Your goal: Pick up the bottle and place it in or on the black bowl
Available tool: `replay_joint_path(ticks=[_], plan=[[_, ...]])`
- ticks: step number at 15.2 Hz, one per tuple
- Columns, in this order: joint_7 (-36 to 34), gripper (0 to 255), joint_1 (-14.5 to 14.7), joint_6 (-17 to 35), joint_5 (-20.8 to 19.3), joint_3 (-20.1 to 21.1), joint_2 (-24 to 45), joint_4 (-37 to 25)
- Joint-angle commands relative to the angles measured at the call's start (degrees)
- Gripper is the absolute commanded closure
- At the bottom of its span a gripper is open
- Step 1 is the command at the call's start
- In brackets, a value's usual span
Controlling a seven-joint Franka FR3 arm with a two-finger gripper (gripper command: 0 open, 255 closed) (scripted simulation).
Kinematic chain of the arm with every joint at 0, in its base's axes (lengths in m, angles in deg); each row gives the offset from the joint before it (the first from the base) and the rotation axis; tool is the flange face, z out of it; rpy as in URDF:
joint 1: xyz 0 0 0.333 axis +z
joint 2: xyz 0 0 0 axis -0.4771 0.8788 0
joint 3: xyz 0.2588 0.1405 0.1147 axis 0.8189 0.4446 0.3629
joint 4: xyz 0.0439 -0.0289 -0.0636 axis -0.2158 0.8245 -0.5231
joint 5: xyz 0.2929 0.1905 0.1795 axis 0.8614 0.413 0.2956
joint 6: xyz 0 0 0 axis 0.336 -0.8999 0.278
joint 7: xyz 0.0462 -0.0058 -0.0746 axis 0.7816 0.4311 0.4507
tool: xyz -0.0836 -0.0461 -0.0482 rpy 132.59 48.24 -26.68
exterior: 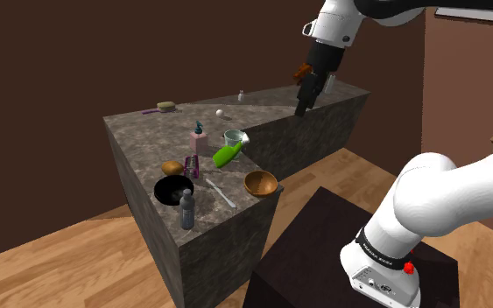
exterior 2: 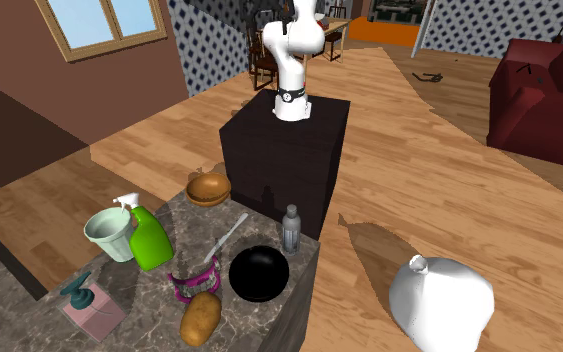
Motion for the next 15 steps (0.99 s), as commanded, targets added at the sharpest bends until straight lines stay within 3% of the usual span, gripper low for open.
replay_joint_path(ticks=[1, 8, 15], plan=[[0.0, 0, 0.0, 0.0, 0.0, 0.0, 0.0, 0.0], [-2.8, 0, 1.1, 14.5, 2.7, 3.7, 9.5, 4.3], [-5.5, 0, 1.9, 28.7, 4.5, 7.2, 22.7, 4.3]])
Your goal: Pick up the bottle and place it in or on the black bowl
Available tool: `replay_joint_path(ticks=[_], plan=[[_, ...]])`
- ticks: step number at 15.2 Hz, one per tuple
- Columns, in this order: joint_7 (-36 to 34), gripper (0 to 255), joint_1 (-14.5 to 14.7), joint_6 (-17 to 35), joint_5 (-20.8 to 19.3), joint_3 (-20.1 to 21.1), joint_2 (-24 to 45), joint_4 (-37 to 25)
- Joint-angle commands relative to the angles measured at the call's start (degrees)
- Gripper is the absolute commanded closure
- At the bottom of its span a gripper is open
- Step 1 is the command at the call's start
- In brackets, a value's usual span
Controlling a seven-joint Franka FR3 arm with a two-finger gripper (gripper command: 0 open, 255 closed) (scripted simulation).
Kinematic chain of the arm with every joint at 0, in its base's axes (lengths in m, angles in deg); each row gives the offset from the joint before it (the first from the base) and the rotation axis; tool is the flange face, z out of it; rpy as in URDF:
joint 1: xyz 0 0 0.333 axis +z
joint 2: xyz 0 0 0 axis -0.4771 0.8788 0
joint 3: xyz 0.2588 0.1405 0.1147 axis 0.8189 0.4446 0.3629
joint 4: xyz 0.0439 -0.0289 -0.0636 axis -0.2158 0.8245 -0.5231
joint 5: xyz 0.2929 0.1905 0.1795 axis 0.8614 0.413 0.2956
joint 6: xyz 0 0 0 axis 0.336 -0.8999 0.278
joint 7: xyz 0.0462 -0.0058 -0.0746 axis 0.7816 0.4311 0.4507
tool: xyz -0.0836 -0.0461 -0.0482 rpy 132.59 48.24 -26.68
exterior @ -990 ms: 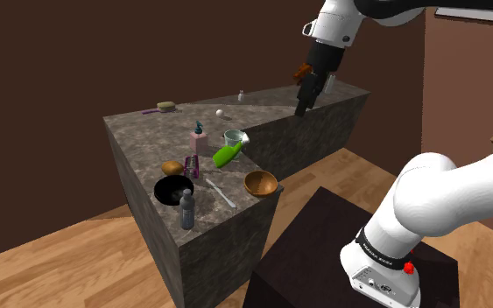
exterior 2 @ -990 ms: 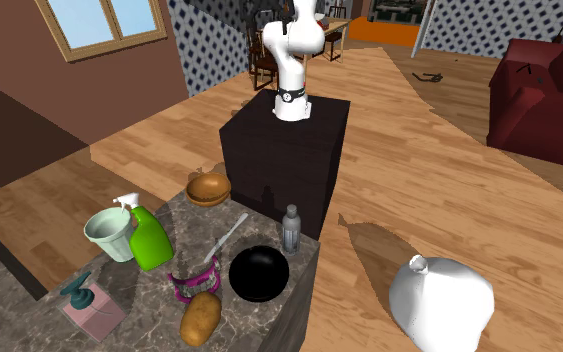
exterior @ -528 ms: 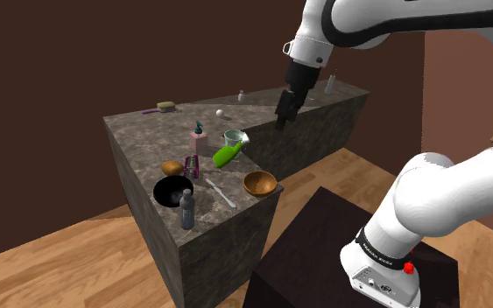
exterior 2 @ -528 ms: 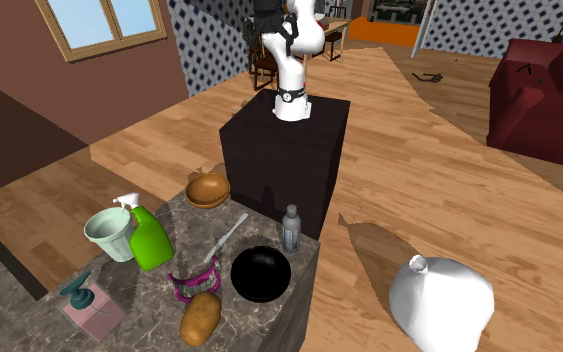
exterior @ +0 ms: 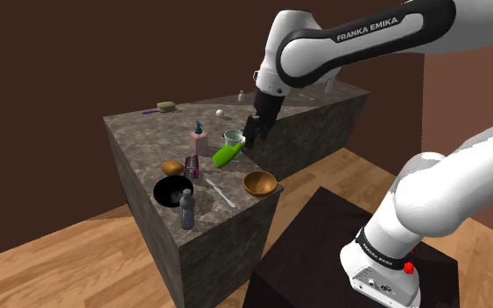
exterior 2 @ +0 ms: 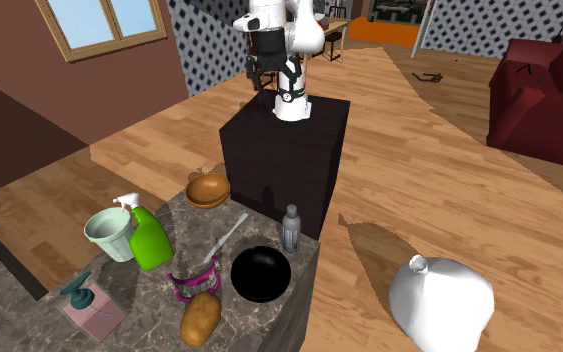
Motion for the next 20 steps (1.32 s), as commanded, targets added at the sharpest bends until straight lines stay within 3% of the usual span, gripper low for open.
replay_joint_path(ticks=[1, 11, 20], plan=[[-1.2, 0, 0.4, 4.3, 0.4, 1.3, 4.4, -0.4], [-6.8, 0, 1.2, 20.3, -1.9, 4.6, 27.3, -8.5], [-13.2, 0, 4.5, 28.3, -7.4, 3.5, 48.2, -22.2]])
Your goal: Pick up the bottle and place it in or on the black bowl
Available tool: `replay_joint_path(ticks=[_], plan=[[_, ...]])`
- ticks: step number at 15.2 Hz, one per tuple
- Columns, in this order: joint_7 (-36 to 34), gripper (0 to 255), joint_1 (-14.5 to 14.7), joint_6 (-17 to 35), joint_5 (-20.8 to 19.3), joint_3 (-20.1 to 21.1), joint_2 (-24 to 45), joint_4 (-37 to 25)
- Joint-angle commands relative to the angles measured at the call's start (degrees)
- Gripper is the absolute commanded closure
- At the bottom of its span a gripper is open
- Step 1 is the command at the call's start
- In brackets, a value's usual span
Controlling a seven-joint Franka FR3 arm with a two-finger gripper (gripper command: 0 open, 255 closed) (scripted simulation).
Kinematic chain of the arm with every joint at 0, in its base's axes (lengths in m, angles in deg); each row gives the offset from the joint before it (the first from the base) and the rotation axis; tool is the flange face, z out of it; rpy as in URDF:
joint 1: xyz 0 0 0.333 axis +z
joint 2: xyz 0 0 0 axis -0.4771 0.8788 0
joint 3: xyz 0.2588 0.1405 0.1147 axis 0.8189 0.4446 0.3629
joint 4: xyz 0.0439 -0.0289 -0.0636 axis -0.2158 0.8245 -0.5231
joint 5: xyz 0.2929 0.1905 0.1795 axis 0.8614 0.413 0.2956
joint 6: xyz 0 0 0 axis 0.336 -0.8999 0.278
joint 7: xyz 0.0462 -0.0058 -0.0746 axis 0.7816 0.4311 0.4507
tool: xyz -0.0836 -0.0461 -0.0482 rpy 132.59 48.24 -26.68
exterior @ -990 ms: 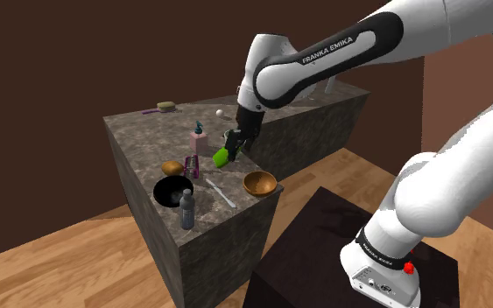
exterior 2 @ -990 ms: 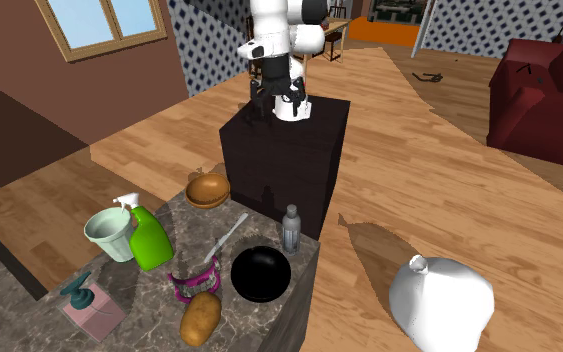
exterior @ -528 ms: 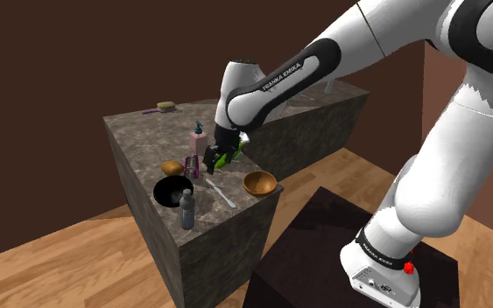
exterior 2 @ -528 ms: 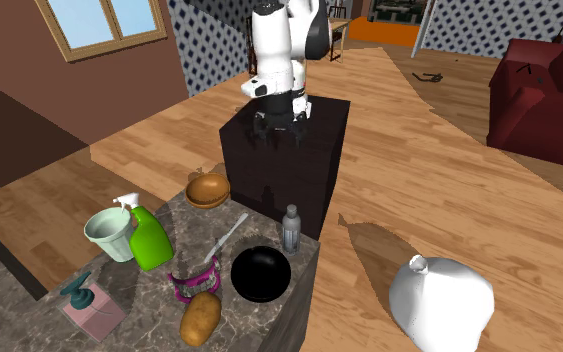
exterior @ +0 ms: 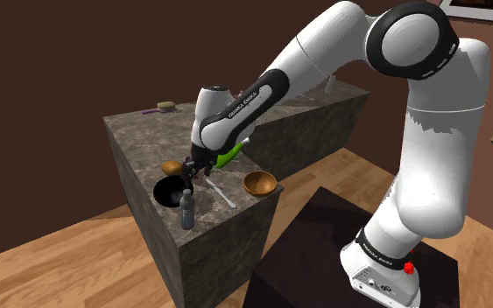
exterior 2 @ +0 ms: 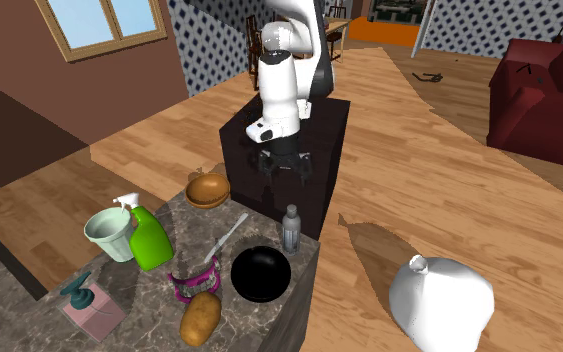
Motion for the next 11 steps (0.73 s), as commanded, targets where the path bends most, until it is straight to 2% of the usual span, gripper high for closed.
replay_joint_path(ticks=[1, 4, 11], plan=[[-1.0, 0, 0.8, 1.2, -0.9, -0.6, 4.5, -3.4], [-2.1, 0, 2.1, 2.0, -1.8, -1.3, 9.8, -8.2], [-2.6, 0, 3.1, 5.4, -2.5, -2.0, 15.3, -10.3]])
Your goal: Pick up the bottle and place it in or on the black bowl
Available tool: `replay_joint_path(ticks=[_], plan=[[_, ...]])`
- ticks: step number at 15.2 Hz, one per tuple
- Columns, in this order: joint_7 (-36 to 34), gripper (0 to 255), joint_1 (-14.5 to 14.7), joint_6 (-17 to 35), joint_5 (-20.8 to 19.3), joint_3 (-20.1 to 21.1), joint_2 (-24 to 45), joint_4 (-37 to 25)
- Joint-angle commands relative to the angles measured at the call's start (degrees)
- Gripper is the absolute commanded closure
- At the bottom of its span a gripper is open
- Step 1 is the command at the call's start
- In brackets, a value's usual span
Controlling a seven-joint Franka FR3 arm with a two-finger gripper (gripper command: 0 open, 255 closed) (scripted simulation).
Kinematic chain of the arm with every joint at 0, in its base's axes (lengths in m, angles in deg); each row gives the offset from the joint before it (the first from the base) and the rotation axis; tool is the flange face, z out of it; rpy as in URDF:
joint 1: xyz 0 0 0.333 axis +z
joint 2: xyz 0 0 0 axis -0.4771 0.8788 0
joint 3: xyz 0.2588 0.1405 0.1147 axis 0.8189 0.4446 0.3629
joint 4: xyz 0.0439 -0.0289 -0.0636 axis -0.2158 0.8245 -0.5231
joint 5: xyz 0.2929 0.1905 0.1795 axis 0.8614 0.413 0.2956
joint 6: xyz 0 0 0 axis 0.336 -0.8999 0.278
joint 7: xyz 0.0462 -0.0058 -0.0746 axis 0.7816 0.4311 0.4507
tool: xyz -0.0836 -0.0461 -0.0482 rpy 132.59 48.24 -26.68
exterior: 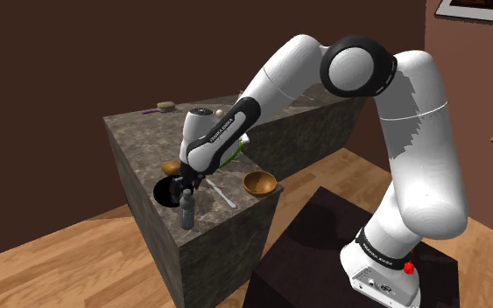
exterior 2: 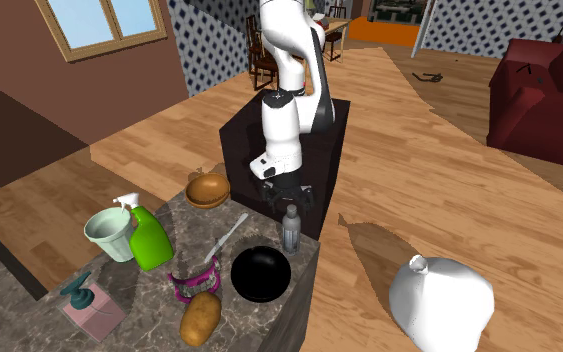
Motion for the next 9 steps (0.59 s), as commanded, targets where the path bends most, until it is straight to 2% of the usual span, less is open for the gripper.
replay_joint_path(ticks=[1, 8, 9], plan=[[-0.1, 0, 0.2, 0.4, -0.1, -0.1, 0.8, -0.4], [-0.1, 0, 0.2, 0.4, -0.1, -0.1, 0.7, -0.4], [-0.1, 255, 0.2, 0.4, -0.1, -0.1, 0.7, -0.4]])
